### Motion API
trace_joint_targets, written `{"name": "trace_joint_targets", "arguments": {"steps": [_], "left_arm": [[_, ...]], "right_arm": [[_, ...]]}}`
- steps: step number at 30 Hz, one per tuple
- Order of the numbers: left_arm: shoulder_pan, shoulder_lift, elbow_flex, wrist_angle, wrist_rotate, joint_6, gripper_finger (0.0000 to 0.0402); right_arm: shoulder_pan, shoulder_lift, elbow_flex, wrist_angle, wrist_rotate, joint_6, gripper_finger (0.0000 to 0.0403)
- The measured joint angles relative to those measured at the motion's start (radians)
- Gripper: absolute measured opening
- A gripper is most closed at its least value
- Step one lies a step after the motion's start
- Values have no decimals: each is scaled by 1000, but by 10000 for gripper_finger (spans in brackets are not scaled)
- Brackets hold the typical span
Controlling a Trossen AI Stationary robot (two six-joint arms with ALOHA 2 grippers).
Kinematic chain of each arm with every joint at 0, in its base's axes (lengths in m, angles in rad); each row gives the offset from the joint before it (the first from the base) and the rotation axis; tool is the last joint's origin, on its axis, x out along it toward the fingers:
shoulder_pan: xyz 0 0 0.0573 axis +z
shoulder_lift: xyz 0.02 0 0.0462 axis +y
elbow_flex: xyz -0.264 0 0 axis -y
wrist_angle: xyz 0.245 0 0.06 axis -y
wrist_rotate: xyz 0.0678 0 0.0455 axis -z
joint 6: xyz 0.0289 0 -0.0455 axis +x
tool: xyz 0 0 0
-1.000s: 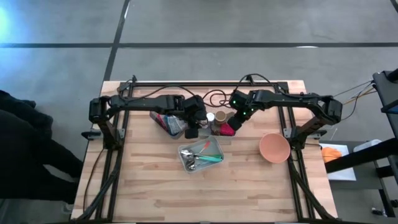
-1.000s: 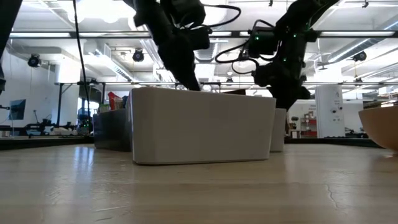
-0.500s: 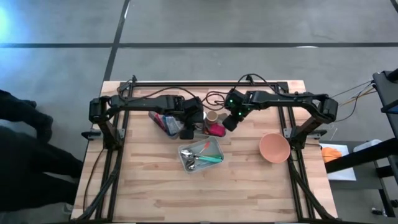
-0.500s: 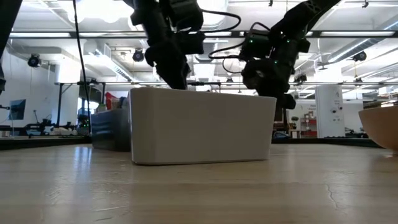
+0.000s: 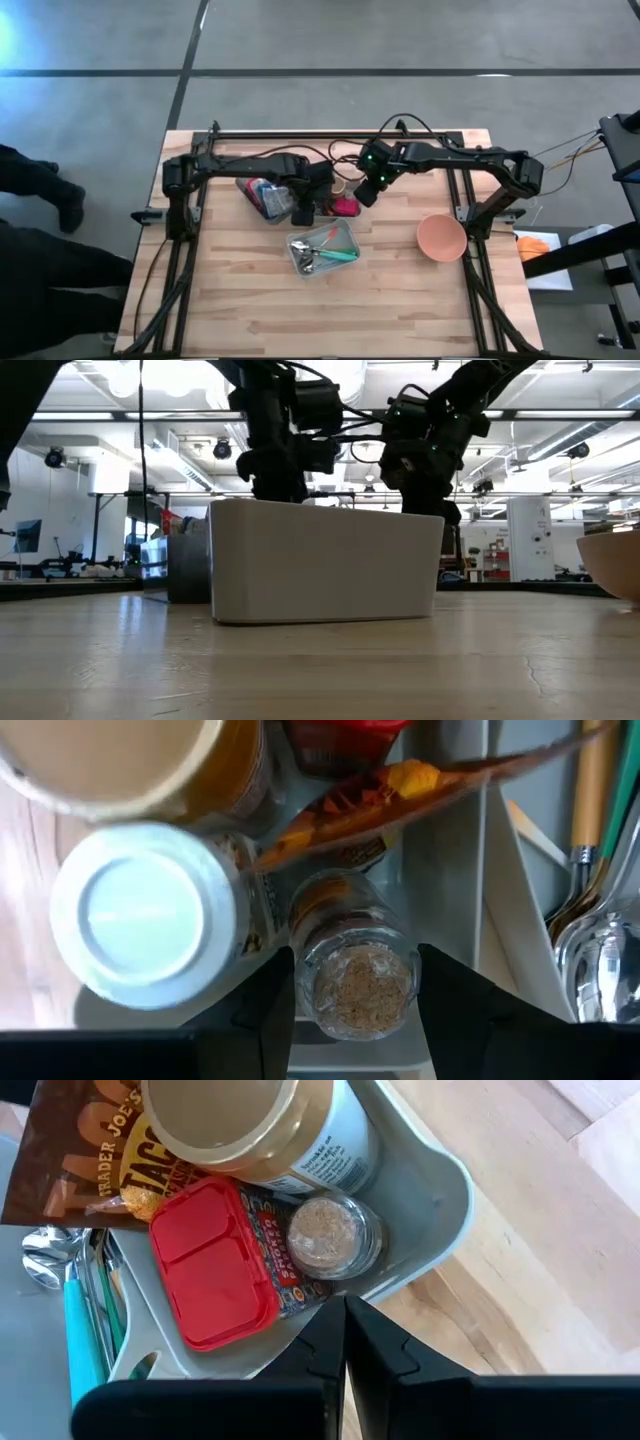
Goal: Pick & Place Food Item
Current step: Put the brown seasoning bottle into the top gray bin
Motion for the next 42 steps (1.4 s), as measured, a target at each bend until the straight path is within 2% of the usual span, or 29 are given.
{"name": "trace_joint_targets", "arguments": {"steps": [8, 20, 27, 42], "left_arm": [[2, 50, 36, -30, 51, 29, 160], [1, 75, 39, -37, 51, 22, 161], [1, 75, 39, -31, 51, 25, 205], [1, 75, 38, -25, 50, 28, 213]], "right_arm": [[0, 0, -7, -13, 1, 0, 8], [0, 1, -10, -15, 1, -8, 8], [0, 0, -10, -32, 1, -8, 8], [0, 0, -7, -42, 0, -8, 8]]}}
